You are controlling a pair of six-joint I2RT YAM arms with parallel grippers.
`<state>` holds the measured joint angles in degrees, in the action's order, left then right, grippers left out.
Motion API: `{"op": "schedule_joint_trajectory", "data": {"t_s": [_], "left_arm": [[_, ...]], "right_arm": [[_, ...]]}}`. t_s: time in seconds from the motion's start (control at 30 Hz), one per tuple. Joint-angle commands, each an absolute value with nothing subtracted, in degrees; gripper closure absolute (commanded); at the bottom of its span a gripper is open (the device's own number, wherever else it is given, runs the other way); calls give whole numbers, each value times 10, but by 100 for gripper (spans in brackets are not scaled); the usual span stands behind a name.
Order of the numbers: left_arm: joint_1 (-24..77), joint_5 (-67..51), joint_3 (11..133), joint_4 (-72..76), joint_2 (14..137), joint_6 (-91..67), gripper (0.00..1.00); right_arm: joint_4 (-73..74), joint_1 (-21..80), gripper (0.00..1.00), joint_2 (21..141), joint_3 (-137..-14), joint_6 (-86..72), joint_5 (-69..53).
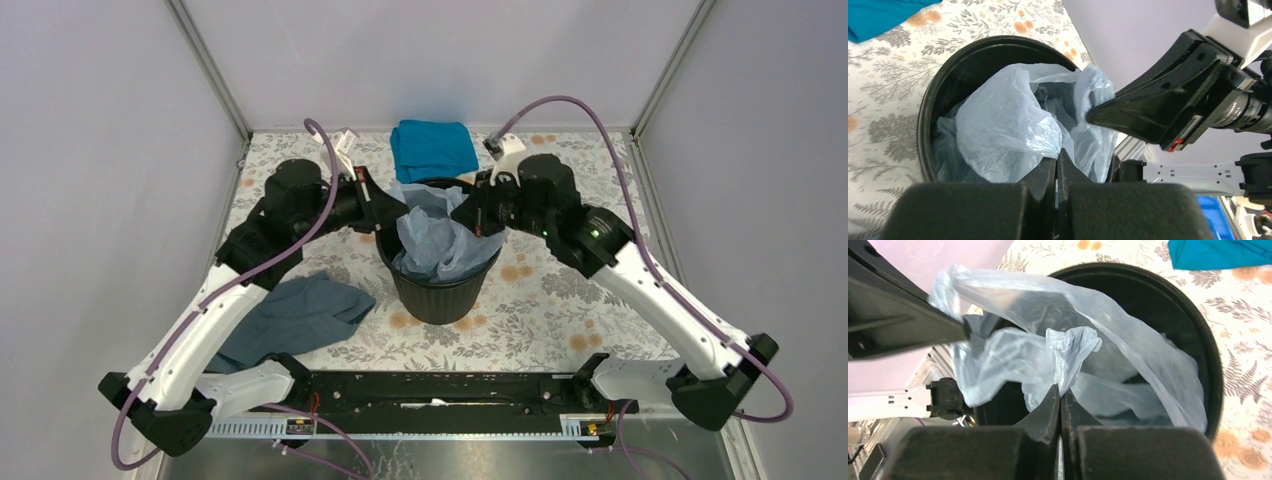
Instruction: Put the trash bags into the trash bin
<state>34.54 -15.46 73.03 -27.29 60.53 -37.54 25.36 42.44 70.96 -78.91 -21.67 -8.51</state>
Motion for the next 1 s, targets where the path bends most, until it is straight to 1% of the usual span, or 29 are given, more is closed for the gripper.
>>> {"op": "schedule_joint_trajectory", "data": {"t_s": [0.0, 0.13, 0.17, 0.23, 0.3, 0.33, 0.37, 0.43, 0.53, 0.6, 0.73, 0.87, 0.97], "left_arm": [[338, -143, 796, -394, 573, -274, 100], [331, -112, 832, -501, 559, -225, 100], [331, -86, 840, -523, 553, -219, 100], [331, 4, 854, -559, 543, -212, 100], [331, 79, 859, -589, 538, -210, 100], [331, 102, 858, -598, 538, -214, 100], [331, 111, 854, -601, 541, -217, 100], [331, 92, 845, -594, 548, -219, 100], [331, 55, 830, -560, 556, -221, 100], [331, 42, 823, -533, 560, -219, 100], [331, 13, 812, -490, 577, -238, 100], [331, -76, 747, -420, 577, -270, 100], [331, -74, 722, -409, 582, -281, 100]], "right_arm": [[264, 428, 100, 606, -743, -166, -43], [273, 427, 100, 521, -664, -145, -44], [270, 427, 100, 501, -647, -148, -49], [266, 427, 100, 469, -621, -159, -43], [265, 427, 100, 439, -601, -175, -10], [263, 427, 99, 430, -595, -184, 24], [263, 427, 94, 425, -591, -193, 52], [261, 427, 86, 428, -594, -201, 106], [255, 427, 86, 460, -616, -195, 178], [230, 427, 88, 490, -618, -175, 198], [175, 424, 93, 550, -617, -147, 172], [107, 421, 94, 584, -584, -163, 140], [61, 417, 94, 607, -575, -162, 130]]}}
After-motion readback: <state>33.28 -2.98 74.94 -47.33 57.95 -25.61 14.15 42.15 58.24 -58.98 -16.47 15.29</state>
